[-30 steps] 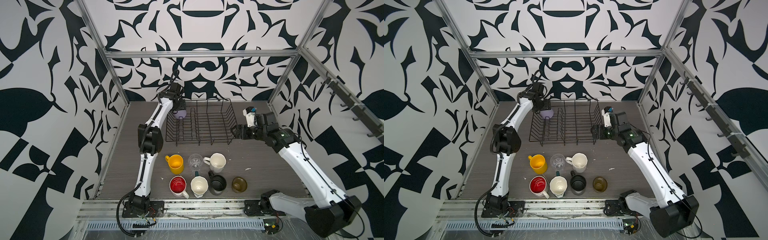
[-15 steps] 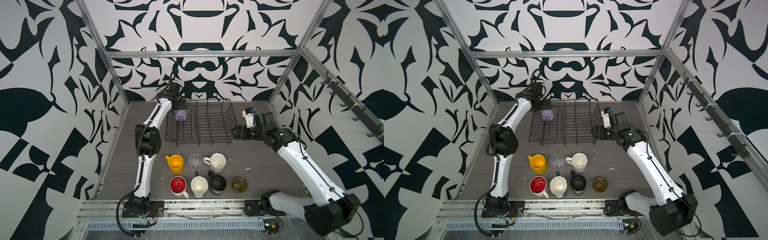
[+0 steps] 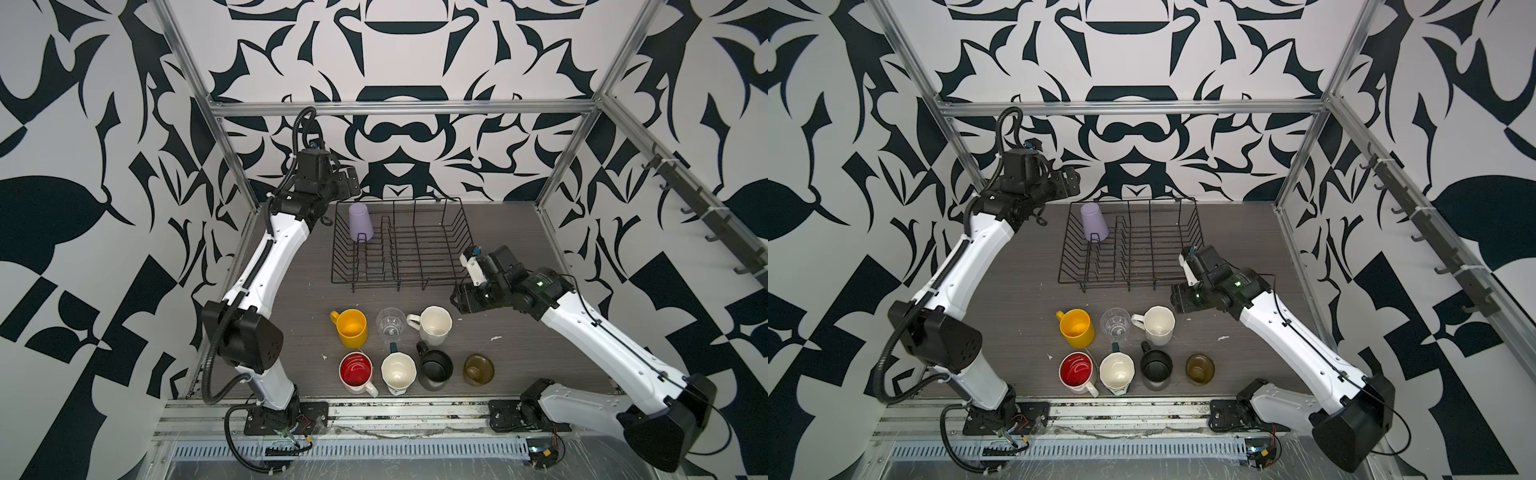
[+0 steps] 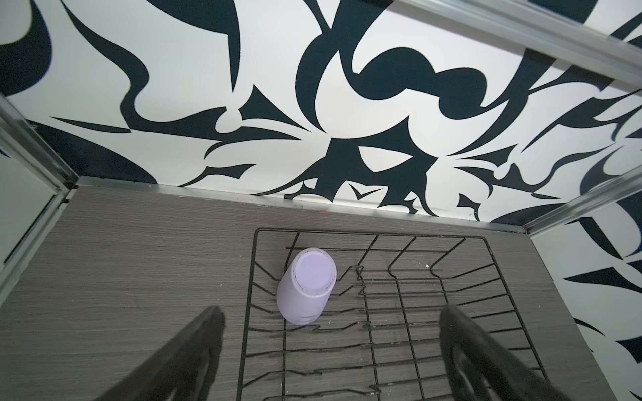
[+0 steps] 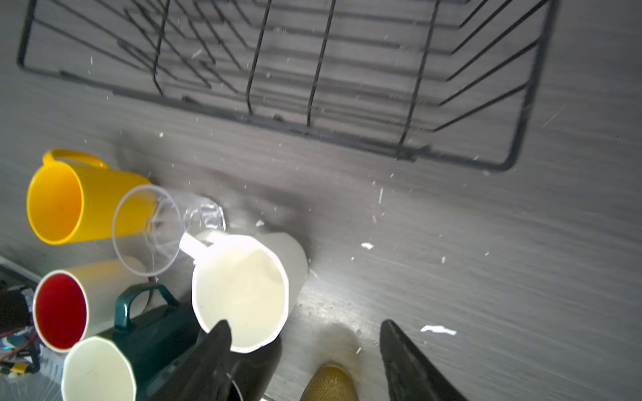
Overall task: Load cups into a dish rack
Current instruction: Pick up the cup from the center of the table.
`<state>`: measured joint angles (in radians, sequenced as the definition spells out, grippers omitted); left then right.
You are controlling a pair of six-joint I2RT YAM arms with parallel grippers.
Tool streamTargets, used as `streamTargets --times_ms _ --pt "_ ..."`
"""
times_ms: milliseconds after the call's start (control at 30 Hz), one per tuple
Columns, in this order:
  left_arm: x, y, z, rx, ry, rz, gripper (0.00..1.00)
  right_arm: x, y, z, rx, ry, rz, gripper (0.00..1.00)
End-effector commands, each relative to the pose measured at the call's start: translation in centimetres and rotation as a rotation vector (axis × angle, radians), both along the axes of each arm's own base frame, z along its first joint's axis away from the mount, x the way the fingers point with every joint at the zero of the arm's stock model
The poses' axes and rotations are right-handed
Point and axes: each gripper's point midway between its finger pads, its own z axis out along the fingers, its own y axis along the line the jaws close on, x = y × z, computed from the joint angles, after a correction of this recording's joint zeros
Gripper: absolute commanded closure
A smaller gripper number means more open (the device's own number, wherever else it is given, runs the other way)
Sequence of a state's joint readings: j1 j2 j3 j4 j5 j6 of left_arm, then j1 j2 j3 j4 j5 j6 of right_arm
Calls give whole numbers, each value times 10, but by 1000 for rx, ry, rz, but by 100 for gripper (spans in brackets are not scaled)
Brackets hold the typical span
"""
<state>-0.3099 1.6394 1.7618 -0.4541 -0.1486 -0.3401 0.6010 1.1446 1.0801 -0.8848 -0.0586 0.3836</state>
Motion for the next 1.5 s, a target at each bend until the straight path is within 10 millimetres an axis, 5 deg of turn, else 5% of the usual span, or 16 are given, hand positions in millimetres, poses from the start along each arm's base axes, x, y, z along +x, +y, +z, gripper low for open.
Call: streamTargets --times_ms 0,300,667,933,1300,1467 --pt "-13 5 15 -25 -86 13 1 -13 -9 -12 -27 35 -65 33" --pt "-57 26 14 -44 -115 52 1 -21 6 -33 -38 79 -66 38" --pt "-79 46 30 -54 -179 123 1 -8 24 -63 -123 73 -119 45" --pt "-85 48 32 -35 -189 119 1 -2 28 -82 -177 78 -137 63" --pt "-92 52 34 -19 -202 120 1 4 32 -82 -214 68 -111 98" --pt "-92 53 37 -18 -220 126 1 11 24 -68 -260 23 -120 100"
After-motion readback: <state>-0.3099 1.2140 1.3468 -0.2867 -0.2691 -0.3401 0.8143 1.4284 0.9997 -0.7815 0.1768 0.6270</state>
